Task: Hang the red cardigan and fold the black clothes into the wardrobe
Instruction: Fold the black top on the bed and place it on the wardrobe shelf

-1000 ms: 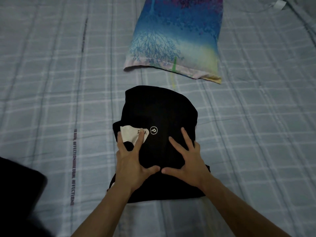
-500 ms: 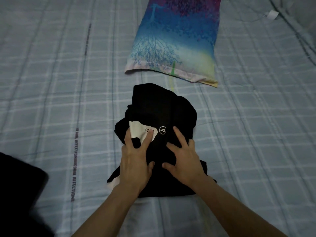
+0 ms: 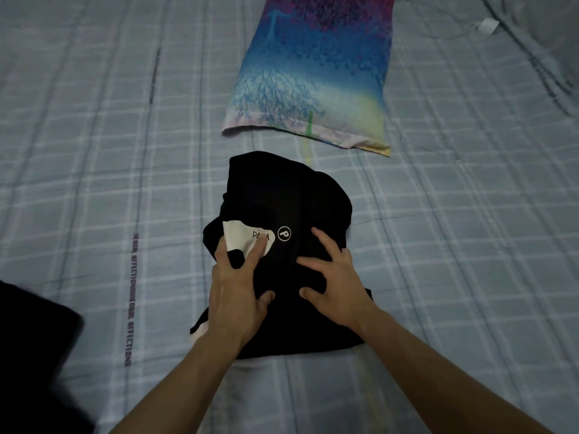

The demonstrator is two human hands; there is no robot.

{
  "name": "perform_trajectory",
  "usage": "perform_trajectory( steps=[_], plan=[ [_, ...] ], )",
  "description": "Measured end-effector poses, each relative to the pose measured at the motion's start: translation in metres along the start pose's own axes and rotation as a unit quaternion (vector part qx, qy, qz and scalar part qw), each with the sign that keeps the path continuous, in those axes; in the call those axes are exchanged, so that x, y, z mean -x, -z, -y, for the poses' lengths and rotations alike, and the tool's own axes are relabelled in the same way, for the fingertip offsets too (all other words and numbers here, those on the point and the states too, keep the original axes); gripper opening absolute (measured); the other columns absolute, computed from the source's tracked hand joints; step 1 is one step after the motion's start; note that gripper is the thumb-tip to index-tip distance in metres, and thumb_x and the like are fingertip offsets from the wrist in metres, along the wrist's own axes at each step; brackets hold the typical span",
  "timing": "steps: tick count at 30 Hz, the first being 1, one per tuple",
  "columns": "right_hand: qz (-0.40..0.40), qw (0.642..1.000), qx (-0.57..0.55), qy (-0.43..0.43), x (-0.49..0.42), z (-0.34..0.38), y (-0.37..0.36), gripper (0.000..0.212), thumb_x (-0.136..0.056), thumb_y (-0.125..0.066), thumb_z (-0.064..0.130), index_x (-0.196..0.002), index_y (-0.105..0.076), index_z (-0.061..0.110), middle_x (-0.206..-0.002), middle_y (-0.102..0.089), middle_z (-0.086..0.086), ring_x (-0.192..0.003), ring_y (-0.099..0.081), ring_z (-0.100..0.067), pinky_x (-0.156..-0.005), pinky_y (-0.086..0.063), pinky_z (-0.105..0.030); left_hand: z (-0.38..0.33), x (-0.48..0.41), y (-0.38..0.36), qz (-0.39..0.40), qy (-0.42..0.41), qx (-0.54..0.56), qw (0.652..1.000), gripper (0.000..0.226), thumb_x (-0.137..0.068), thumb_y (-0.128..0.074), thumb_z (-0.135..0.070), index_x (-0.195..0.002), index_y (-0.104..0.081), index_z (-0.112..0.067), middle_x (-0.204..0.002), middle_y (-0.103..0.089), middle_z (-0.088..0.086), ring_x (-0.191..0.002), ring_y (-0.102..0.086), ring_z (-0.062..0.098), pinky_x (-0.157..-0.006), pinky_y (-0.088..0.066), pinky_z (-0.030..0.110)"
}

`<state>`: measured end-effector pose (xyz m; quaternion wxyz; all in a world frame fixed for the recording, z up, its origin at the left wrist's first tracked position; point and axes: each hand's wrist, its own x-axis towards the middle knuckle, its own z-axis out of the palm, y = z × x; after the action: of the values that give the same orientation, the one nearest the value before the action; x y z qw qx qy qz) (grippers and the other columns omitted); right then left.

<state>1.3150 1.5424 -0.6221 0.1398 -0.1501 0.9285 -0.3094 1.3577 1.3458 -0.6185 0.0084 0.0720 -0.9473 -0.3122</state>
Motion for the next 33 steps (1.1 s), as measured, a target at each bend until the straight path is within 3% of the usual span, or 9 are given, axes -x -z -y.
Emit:
perform_trajectory(
  steps=[4,8,13,17,26,33],
  plan=[
    [-0.006,0.997,0.072,0.014,0.009,0.023,0.005,0.051,-0.083,-0.073,0.018,-0.131,-0.061,0.029,-0.165,-0.001,0.009,-0.128,-0.035,-0.025,-0.108,-0.042,-0.034,-0.007,0.007,0.009,-0.013,-0.023,-0.018,0.999,0.109,-0.062,-0.091,-0.011,-0.149,-0.033,-0.041,-0.16,-0.011,0.012,-0.126,-0.047,0.037,-0.091,-0.05,0.038],
    [-0.014,0.996,0.081,0.021,0.024,0.043,0.016,0.051,-0.087,-0.069,0.015,-0.134,-0.058,0.028,-0.165,0.001,0.009,-0.129,-0.034,-0.024,-0.108,-0.043,-0.034,-0.01,0.018,0.029,-0.02,-0.038,-0.012,0.999,0.107,-0.061,-0.091,-0.009,-0.149,-0.037,-0.037,-0.159,-0.015,0.013,-0.131,-0.045,0.036,-0.094,-0.04,0.031],
    [-0.045,0.995,0.075,0.038,0.045,0.084,0.044,0.052,-0.087,-0.07,0.015,-0.136,-0.056,0.029,-0.164,-0.001,0.011,-0.129,-0.034,-0.019,-0.106,-0.04,-0.024,-0.027,0.036,0.076,-0.047,-0.045,0.011,0.998,0.109,-0.063,-0.091,-0.01,-0.15,-0.033,-0.042,-0.159,-0.016,0.011,-0.131,-0.045,0.034,-0.096,-0.043,0.034],
    [-0.053,0.994,0.075,0.062,0.071,0.131,0.083,0.053,-0.087,-0.07,0.014,-0.136,-0.056,0.029,-0.164,-0.003,0.012,-0.124,-0.036,-0.017,-0.102,-0.046,-0.026,-0.054,0.063,0.128,-0.071,-0.044,0.022,0.996,0.11,-0.065,-0.09,-0.012,-0.151,-0.03,-0.044,-0.159,-0.015,0.009,-0.136,-0.04,0.031,-0.102,-0.041,0.035],
    [-0.031,0.978,0.056,0.197,0.142,0.25,0.134,0.049,-0.086,-0.068,0.015,-0.133,-0.059,0.028,-0.164,-0.009,0.009,-0.127,-0.036,-0.02,-0.097,-0.043,-0.023,-0.104,0.18,0.262,-0.161,0.04,-0.032,0.986,0.106,-0.066,-0.089,-0.019,-0.151,-0.031,-0.041,-0.157,-0.017,0.011,-0.13,-0.045,0.034,-0.103,-0.048,0.043],
    [-0.006,0.939,0.035,0.341,0.198,0.365,0.124,0.046,-0.082,-0.071,0.012,-0.126,-0.065,0.025,-0.161,-0.023,0.003,-0.125,-0.042,-0.026,-0.097,-0.038,-0.024,-0.103,0.295,0.357,-0.264,0.14,-0.08,0.951,0.101,-0.07,-0.086,-0.025,-0.151,-0.028,-0.042,-0.158,-0.012,0.007,-0.128,-0.044,0.032,-0.104,-0.047,0.043]
  ],
)
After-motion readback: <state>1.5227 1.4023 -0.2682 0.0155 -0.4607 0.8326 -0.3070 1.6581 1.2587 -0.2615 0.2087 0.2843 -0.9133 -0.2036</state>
